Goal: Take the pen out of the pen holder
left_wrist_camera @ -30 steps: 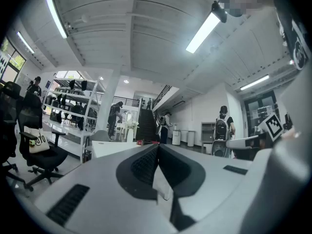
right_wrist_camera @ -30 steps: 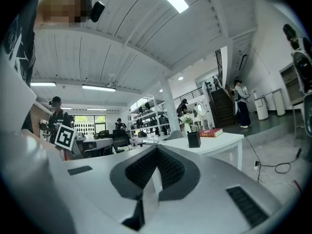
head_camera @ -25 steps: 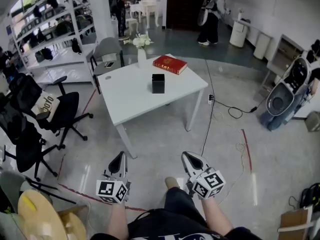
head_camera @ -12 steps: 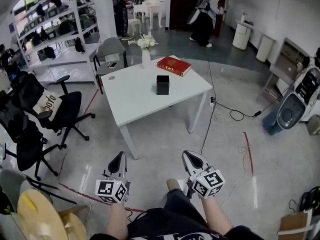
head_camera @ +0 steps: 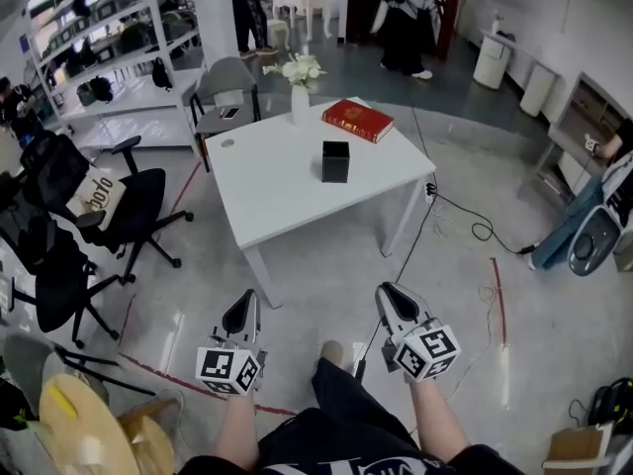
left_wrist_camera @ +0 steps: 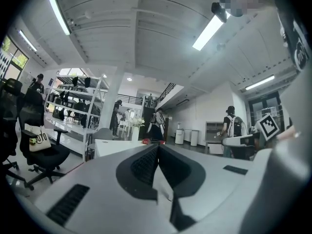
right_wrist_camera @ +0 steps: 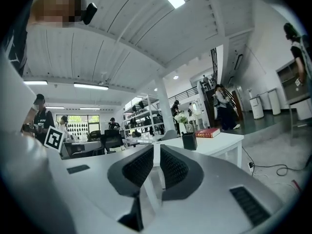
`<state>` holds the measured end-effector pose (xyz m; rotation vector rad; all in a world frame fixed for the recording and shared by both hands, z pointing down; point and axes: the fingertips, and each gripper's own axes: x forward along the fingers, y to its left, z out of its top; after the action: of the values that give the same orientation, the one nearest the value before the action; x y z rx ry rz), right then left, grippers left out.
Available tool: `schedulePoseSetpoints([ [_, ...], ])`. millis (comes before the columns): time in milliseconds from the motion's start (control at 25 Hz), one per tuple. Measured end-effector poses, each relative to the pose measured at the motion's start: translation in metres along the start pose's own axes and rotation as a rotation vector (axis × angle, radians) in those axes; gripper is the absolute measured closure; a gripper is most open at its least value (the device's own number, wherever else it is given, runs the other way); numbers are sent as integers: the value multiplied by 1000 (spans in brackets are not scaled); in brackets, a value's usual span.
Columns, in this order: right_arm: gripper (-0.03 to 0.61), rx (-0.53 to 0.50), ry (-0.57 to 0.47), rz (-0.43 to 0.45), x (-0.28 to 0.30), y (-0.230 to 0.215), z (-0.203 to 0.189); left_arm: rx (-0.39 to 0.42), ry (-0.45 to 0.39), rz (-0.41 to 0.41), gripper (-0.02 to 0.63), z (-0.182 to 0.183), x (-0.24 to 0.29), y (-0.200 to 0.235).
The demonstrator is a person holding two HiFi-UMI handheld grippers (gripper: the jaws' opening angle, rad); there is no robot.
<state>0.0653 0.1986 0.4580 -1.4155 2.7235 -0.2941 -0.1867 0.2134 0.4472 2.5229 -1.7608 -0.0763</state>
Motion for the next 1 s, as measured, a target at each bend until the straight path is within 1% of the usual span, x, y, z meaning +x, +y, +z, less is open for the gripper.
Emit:
schedulePoseSetpoints([
  [80,515,-5,5,10,17,-4,0,4,-7,-3,609,3,15,7],
  [280,512,4,11,25,59,-23,5,21,-11,-19,609,8,61,20],
  [680,495,11,34,29,126,-69,14,17,37,-41,609,4,146,40],
  [1000,488,29,54,20,169,-103,10,19,72,-63,609,-7,202,53],
])
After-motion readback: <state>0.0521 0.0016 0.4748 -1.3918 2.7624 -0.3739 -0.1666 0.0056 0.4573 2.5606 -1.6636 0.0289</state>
